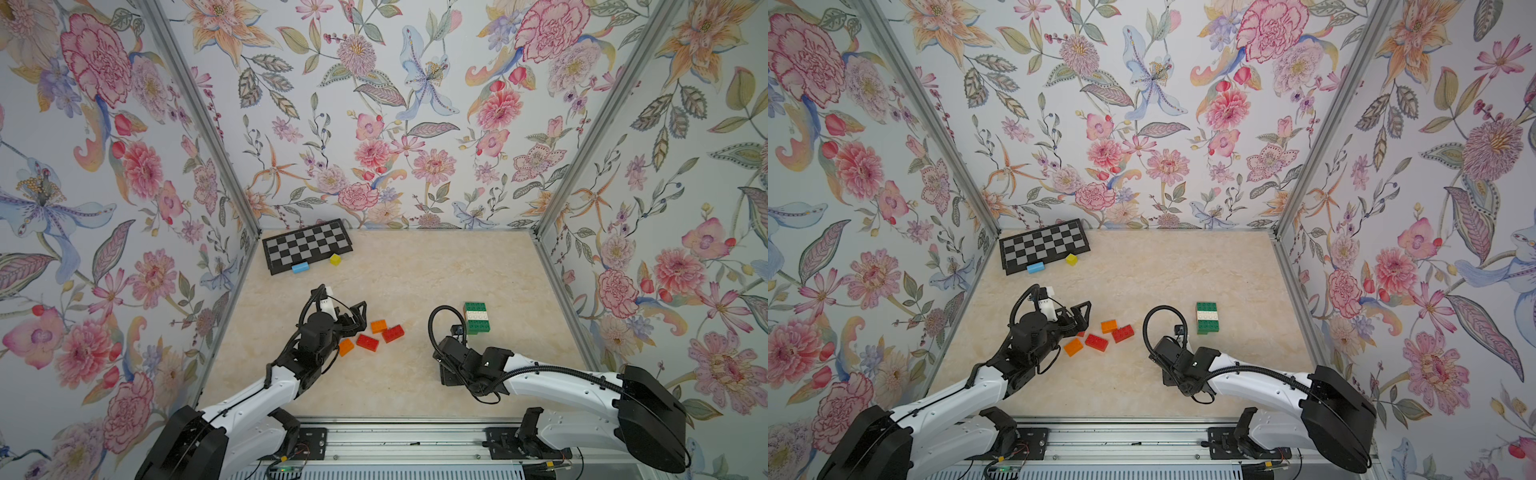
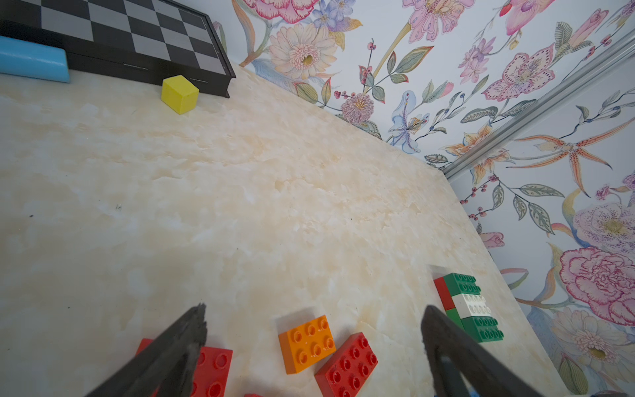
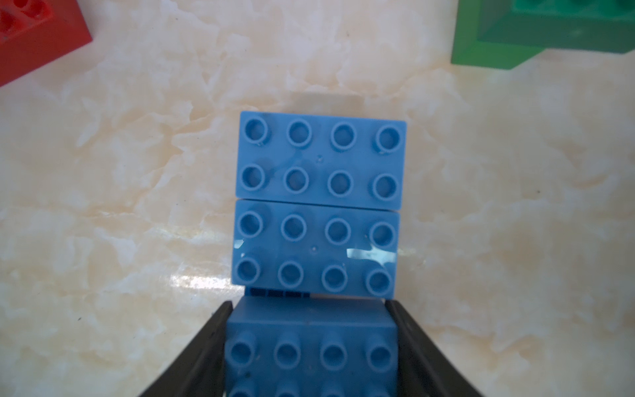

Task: Assemble a rectangle with lego
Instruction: Assemble the lego brick with the lego brick.

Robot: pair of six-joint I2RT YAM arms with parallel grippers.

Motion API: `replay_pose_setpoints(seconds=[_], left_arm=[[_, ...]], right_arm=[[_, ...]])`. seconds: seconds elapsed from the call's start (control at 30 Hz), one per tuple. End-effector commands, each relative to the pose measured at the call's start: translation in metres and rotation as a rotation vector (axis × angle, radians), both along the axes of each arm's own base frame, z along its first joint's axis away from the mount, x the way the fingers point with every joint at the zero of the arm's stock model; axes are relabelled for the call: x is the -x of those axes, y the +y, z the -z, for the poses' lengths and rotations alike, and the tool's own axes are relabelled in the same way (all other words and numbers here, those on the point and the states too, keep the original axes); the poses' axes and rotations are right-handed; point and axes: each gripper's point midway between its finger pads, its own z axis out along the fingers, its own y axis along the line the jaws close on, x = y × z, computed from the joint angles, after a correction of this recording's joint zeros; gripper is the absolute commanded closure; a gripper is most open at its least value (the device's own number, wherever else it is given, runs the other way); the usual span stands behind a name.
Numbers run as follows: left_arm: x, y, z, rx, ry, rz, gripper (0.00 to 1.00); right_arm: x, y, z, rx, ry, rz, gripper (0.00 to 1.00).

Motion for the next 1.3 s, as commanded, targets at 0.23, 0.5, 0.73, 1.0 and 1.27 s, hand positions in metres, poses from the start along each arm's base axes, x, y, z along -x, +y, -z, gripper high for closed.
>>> replay_pose_setpoints(seconds=[0.23,0.5,0.73,1.0,1.27], left_arm=[[0.0,0.001,-0.002,0.018,-0.011,-0.015,0.01],[0.0,0.001,-0.001,0.017,-0.01,-0.016,0.01],[0.0,0.001,-0.001,0.018,-0.011,-0.016,0.01],[0.001,0.001,-0.001,0.023,-0.014,-0.017,0.01],[0.001,0.001,-0.005,0.03,-0.023,-0.018,0.01]], right_arm=[[-0.002,-0.004,0.008,0.021,-0.005,0.034,0.68],[-0.002,-0.008,0.011,0.037,-0.012,0.046,0.69],[-0.001,-0.014,0.013,0.043,-0.01,0.041,0.7],[-0.002,-0.006,-0.002,-0.019,-0.031,0.002,0.67],[-0.002,-0.006,-0.011,-0.042,-0.049,-0.067,0.65]])
